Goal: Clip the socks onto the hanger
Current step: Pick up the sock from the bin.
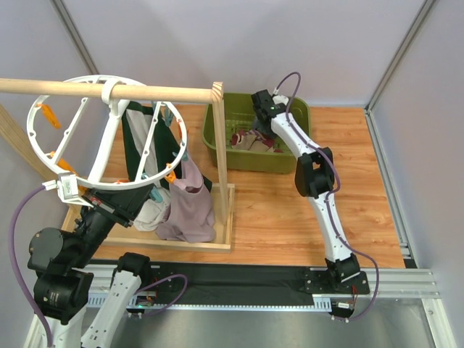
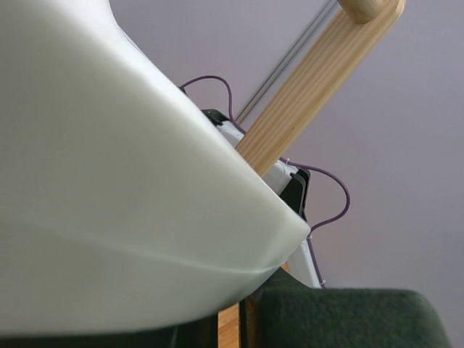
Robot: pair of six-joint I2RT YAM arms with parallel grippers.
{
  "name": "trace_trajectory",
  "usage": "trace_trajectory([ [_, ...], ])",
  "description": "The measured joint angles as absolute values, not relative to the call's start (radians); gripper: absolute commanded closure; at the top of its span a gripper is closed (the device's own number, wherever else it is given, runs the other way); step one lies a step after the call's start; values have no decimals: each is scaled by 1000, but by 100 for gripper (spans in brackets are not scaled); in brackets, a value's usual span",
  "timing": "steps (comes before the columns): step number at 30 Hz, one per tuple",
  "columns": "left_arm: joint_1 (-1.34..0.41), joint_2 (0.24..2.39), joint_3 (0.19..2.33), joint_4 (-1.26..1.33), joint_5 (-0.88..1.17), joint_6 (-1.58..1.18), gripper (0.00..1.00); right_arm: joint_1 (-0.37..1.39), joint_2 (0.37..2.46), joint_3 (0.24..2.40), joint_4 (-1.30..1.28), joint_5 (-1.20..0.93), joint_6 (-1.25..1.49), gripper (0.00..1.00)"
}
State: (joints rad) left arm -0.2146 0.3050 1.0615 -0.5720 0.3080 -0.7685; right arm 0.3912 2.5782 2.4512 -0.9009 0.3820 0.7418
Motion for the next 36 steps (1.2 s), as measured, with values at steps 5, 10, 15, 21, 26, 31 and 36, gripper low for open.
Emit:
trace_trajectory([
  [5,-215,305,1061,-572,308,-768,100,409,2587,2464,-903,395,740,53],
  [10,-215,305,1061,-572,308,-769,100,418,2601,2470,-905,402,734,66],
  [15,-215,303,1059,-571,308,-771,100,418,2606,2469,-892,402,712,90],
  [21,-215,297,1057,-571,307,-772,100,418,2582,2426,-839,402,676,100],
  [26,-215,295,1061,-579,304,-777,100,416,2470,2323,-801,398,633,100],
  [31,-215,290,1067,-590,303,-783,100,403,2280,2223,-778,371,615,100],
  [36,-215,283,1070,-604,296,-785,100,383,2103,2148,-733,311,601,100],
])
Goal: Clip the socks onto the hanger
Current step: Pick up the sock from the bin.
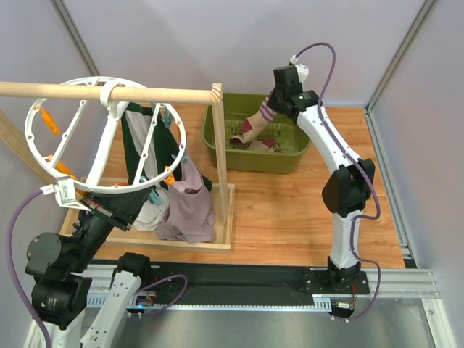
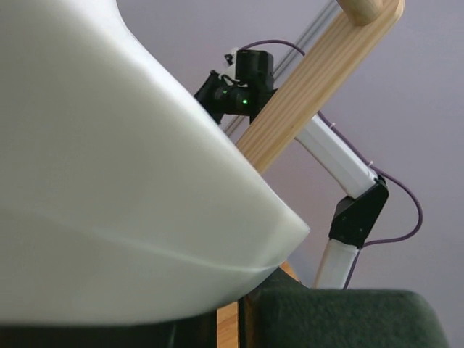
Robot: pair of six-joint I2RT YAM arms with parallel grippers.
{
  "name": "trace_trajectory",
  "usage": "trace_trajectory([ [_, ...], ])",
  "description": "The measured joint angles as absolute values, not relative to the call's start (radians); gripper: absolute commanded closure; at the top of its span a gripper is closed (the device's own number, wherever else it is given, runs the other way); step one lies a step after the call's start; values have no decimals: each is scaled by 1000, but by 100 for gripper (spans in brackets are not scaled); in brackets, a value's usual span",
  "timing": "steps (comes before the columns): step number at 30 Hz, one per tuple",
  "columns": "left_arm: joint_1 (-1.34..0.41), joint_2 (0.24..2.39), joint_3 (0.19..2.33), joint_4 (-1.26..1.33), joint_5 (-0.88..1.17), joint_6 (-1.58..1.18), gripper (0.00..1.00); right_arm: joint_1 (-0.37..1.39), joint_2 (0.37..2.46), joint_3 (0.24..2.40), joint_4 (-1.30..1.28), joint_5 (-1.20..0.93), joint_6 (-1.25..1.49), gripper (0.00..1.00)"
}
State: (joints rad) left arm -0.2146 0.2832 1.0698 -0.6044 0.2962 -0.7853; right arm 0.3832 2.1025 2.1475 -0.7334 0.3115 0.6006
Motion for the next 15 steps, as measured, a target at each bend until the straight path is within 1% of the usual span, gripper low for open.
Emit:
trace_trajectory([
  [8,-215,283,1082,-628,287,-787,100,377,1898,1898,-637,168,537,100],
  [15,-213,283,1084,-732,251,-830,100,377,1811,1865,-585,6,481,100],
])
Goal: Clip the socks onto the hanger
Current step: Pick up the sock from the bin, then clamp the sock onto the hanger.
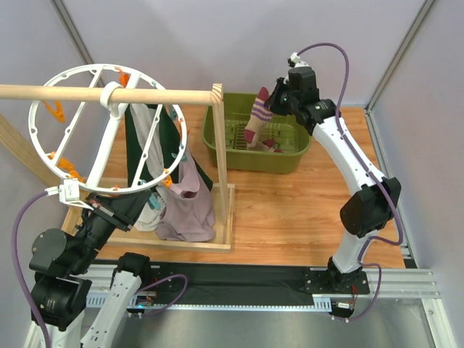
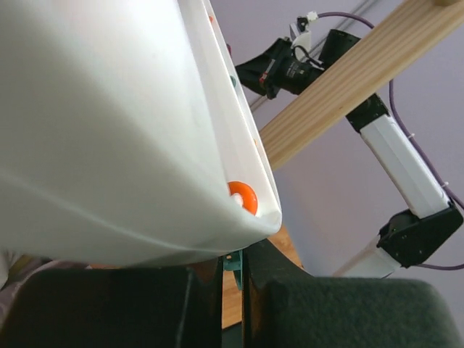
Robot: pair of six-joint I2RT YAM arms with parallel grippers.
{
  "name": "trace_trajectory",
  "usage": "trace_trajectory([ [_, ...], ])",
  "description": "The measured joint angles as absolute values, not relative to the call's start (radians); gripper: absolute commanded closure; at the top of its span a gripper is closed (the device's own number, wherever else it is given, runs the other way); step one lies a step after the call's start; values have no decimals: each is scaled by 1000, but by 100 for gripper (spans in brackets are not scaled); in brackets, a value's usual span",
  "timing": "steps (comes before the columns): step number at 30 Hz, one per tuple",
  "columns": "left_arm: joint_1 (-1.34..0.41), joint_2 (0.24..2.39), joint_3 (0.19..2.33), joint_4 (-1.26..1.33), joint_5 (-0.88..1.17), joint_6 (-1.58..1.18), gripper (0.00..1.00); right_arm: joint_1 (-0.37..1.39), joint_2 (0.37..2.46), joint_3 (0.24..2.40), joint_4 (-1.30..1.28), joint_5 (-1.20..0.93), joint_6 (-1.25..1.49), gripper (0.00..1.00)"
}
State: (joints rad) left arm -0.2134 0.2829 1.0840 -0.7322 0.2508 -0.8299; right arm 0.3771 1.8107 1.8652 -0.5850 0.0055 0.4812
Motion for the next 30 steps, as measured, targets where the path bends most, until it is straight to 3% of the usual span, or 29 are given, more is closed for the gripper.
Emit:
trace_trajectory([
  [9,-213,282,1112,-770,234,-852,100,377,1649,1866,-587,-153,429,100],
  [17,-214,282,1155,-819,226,-876,100,399,1427,1853,-807,-154,381,100],
  [24,-214,263,1155,-839,216,-900,100,565,1172,1757,-1063,-185,332,100],
  [30,-214,258,1165,-858,215,-917,100,885,1026,1586,-1176,-233,358,100],
])
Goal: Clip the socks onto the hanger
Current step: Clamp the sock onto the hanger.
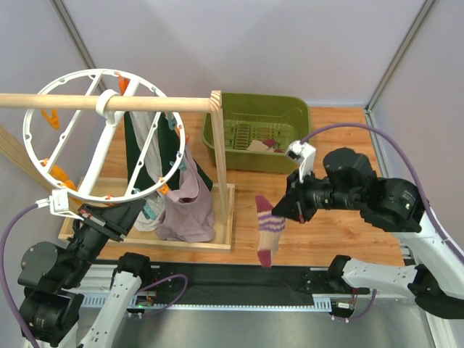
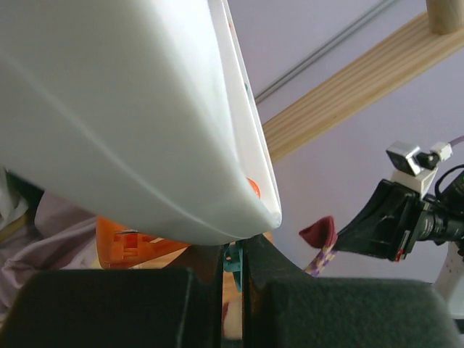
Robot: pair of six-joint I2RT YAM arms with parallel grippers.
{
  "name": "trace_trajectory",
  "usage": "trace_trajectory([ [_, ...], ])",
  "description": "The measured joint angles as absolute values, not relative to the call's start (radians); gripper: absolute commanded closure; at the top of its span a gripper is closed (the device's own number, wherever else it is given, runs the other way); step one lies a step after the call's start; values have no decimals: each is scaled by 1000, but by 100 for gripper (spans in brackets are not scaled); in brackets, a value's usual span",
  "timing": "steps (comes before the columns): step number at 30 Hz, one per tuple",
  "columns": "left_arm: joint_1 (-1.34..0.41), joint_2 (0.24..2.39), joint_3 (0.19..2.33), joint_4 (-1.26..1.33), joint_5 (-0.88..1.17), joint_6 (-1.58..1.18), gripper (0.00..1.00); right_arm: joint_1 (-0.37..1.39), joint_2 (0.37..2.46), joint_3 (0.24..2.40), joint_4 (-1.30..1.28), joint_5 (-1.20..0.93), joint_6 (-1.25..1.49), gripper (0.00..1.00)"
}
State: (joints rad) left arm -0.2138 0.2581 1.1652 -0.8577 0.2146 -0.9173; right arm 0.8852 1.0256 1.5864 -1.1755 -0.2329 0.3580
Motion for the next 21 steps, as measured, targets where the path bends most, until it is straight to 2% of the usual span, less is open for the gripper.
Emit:
trace_trajectory([
  [5,-214,256,1174,-870,215,-922,100,1083,1042,1504,-1147,-231,406,100],
  [10,-214,254,1180,-879,211,-942,100,1199,1194,1534,-1032,-149,423,100],
  [15,-214,244,1168,-878,205,-973,100,1270,1366,1563,-888,-9,422,100],
  [21,-214,243,1165,-876,200,-989,100,1280,1428,1575,-803,14,421,100],
])
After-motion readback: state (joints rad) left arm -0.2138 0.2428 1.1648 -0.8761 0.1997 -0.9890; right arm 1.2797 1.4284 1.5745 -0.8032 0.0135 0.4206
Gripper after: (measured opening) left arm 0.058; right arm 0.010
